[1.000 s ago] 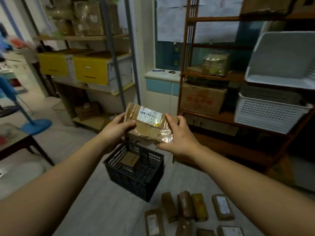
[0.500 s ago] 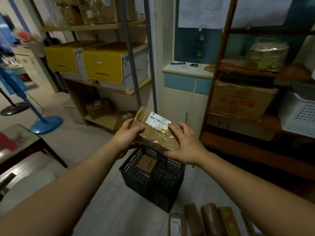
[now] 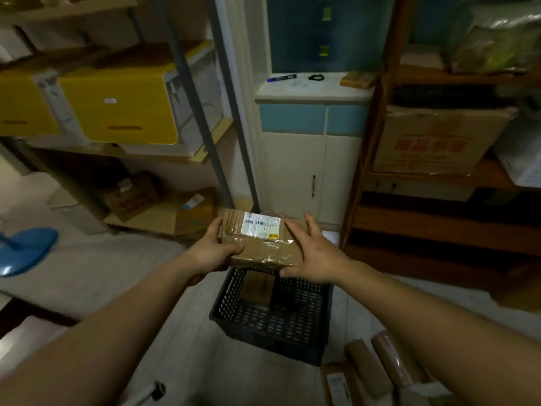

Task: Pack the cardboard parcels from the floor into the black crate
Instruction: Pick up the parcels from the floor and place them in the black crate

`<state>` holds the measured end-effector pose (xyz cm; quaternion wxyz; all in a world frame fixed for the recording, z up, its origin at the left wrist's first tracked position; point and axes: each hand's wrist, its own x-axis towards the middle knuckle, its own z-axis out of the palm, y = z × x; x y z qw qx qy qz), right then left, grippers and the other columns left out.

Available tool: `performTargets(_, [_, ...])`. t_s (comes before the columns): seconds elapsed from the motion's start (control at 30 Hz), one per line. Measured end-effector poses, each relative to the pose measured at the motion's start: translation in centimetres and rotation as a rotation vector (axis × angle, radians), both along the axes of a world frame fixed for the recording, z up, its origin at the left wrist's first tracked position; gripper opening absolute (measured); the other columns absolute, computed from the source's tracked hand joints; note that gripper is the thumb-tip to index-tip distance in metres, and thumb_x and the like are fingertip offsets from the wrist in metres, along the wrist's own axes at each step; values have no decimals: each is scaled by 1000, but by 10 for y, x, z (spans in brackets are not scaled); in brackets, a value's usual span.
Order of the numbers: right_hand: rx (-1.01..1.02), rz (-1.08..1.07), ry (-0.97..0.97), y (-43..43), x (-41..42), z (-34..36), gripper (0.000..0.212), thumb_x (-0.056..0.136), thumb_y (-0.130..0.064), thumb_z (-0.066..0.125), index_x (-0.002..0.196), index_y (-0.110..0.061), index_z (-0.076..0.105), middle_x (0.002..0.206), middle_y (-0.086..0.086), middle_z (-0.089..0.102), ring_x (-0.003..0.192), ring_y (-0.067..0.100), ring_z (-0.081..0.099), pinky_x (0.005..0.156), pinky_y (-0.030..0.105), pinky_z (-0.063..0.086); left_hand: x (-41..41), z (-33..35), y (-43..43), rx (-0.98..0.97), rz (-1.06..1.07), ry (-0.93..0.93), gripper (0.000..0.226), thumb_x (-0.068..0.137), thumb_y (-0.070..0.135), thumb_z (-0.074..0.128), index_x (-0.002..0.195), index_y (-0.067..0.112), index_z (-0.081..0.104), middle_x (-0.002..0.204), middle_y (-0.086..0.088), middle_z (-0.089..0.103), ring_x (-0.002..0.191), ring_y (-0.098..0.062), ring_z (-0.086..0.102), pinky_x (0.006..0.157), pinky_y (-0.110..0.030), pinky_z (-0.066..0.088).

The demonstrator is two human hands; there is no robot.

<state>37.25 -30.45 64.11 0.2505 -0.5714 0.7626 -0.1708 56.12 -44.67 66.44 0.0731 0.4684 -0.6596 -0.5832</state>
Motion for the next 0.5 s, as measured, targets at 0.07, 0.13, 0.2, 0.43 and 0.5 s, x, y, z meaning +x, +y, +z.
performTargets(0.07, [2, -83, -15, -24, 8, -15, 114, 69, -51, 78, 149, -40, -3, 157, 1, -18, 145, 31, 13, 113, 37, 25, 1, -13, -35, 22, -101, 14, 84, 88, 13, 62, 147, 41, 9, 138, -6, 46, 99, -18, 59, 70, -29, 50])
performTargets(0.13, [-11, -145, -10, -49, 21, -29, 115, 65, -51, 79, 149, -38, 0, 153, -2, -1, 141, 30, 20, 112, 38, 30, 4, -26, -72, 38, -176, 11, 81, 89, 13, 60, 147, 41, 11, 136, -4, 46, 99, -17, 58, 69, -28, 49])
performTargets(0.2, [-2, -192, -11, -72, 37, -40, 116, 64, -50, 79, 148, -38, 0, 151, -3, 3, 140, 28, 19, 110, 39, 32, 9, -38, -108, 62, -216, -2, 79, 90, 14, 59, 147, 41, 12, 137, -4, 45, 103, -20, 56, 69, -27, 49])
performTargets(0.43, [127, -251, -14, -108, 66, -78, 111, 70, -53, 74, 149, -37, -2, 154, -5, -1, 142, 26, 11, 113, 39, 27, 6, -83, -165, 148, -357, -31, 77, 91, 8, 55, 150, 32, 11, 140, -11, 45, 106, -23, 54, 81, -32, 53])
performTargets(0.5, [160, -274, -10, -108, 62, -97, 113, 69, -56, 73, 149, -36, -3, 154, -5, -1, 143, 27, 9, 115, 41, 26, -6, -102, -169, 164, -375, -48, 78, 90, 9, 56, 149, 35, 12, 136, -8, 46, 115, -28, 53, 95, -45, 50])
